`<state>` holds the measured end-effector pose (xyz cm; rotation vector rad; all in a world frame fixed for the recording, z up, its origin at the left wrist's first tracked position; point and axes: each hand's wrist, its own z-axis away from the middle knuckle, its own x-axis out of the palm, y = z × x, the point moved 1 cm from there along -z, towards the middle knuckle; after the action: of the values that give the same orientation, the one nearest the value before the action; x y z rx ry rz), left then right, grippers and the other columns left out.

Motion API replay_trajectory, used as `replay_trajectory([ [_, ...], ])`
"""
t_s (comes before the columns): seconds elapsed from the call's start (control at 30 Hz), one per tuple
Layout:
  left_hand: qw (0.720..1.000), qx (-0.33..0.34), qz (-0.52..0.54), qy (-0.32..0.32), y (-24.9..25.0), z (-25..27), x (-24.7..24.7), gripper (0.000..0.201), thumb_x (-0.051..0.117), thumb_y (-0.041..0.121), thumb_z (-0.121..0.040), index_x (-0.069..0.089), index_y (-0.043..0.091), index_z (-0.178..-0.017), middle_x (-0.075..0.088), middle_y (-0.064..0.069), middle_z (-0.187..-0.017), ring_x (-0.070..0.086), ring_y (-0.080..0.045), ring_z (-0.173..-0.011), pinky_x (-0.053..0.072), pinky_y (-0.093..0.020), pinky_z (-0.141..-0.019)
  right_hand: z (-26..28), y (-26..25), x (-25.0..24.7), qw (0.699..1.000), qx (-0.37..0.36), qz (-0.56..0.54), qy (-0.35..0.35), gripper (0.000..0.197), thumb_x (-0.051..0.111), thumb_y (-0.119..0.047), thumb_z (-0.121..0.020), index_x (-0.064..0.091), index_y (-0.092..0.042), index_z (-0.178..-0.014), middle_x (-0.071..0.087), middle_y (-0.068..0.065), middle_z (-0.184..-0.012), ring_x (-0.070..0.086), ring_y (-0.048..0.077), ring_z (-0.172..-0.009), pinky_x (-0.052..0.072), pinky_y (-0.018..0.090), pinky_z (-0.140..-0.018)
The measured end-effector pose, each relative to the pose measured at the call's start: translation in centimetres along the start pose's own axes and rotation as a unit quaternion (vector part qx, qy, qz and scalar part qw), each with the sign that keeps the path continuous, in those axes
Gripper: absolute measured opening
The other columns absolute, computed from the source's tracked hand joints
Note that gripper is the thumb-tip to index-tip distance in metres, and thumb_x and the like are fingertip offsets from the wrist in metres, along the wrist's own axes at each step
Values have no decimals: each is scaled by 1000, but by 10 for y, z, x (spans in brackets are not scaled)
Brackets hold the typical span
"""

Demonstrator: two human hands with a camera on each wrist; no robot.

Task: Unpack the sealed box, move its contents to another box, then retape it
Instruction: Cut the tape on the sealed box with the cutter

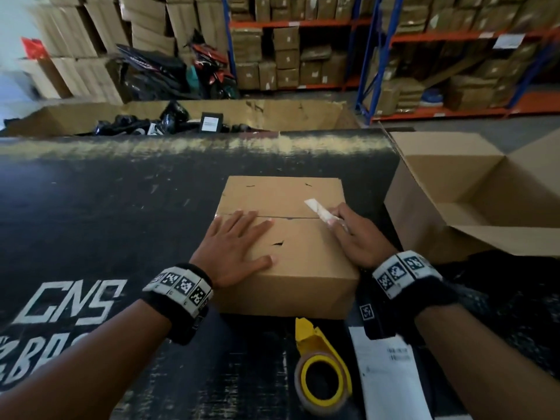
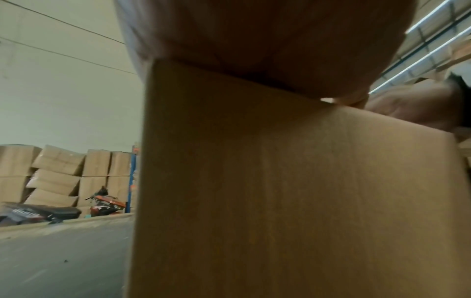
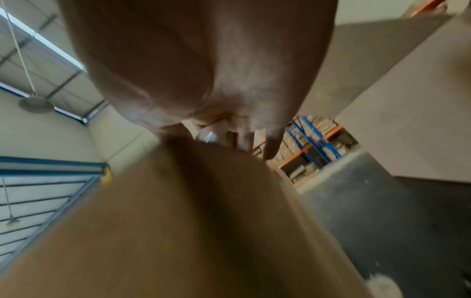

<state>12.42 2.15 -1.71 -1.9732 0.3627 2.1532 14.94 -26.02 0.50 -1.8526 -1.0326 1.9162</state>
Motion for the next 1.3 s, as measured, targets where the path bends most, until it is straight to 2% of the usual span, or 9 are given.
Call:
replay_trajectory([
  [0.13,996,-52,65,-11,16,-6,-12,94,21,85,-73,15,45,-158,5,8,-170,-1,-18,-157,3,-55,-126,2,6,14,997,11,-78,25,28,40,-30,-106,51,-20,-130,62,-3,-116,60,16,-100,44,30,-82],
  [0.23,996,-31,86,-12,62,-21,-14,88,36,80,-82,17,39,-158,4,10,-170,-3,-16,-157,4,-56,-125,-5,13,13,983,36,-172,60,17,44,-29,-105,58,-20,-110,65,-7,-103,60,16,-93,43,30,-75],
  [0.3,996,-2,86,-17,97,-34,-14,83,41,74,-90,14,38,-159,-1,10,-171,-5,-16,-157,3,-56,-126,-12,24,3,946,66,-299,108,16,51,-26,-101,60,-17,-92,73,-4,-102,66,23,-95,52,36,-79],
  [0.4,996,12,80,-26,132,-51,-11,86,33,78,-91,5,36,-161,-5,8,-171,-8,-17,-157,1,-58,-125,-12,48,-19,897,130,-386,173,17,55,-21,-100,65,-8,-94,75,8,-97,74,21,-89,58,33,-77],
  [0.53,999,0,26,20,145,-50,5,92,13,85,-85,2,35,-161,-2,6,-171,-6,-18,-157,4,-58,-125,-2,80,-32,937,145,-277,159,18,58,-23,-99,72,-12,-103,72,4,-86,66,9,-66,52,29,-67],
  [0.73,997,-8,44,60,147,-49,8,86,21,83,-87,9,39,-159,7,9,-170,0,-15,-157,9,-54,-126,-3,94,-32,932,144,-295,154,20,62,-17,-97,70,-24,-113,70,-8,-103,63,8,-81,52,24,-72],
  [1.0,996,-12,50,77,148,-48,9,86,25,83,-87,13,39,-159,10,11,-170,3,-13,-157,11,-51,-126,-12,92,-41,946,128,-266,137,19,62,-19,-97,73,-23,-112,70,-7,-108,64,10,-97,56,33,-91],
  [1.17,995,-15,52,79,148,-49,9,86,26,83,-86,13,39,-159,9,12,-170,3,-12,-157,10,-50,-127,-13,91,-43,952,123,-250,127,20,62,-19,-97,73,-24,-113,69,-7,-110,63,11,-97,56,35,-92],
  [1.3,994,-14,53,91,148,-48,10,85,30,82,-87,17,39,-159,12,11,-169,5,-12,-157,9,-47,-128,-15,89,-43,954,115,-249,121,20,62,-17,-97,72,-22,-114,68,-7,-110,62,7,-96,54,27,-88],
])
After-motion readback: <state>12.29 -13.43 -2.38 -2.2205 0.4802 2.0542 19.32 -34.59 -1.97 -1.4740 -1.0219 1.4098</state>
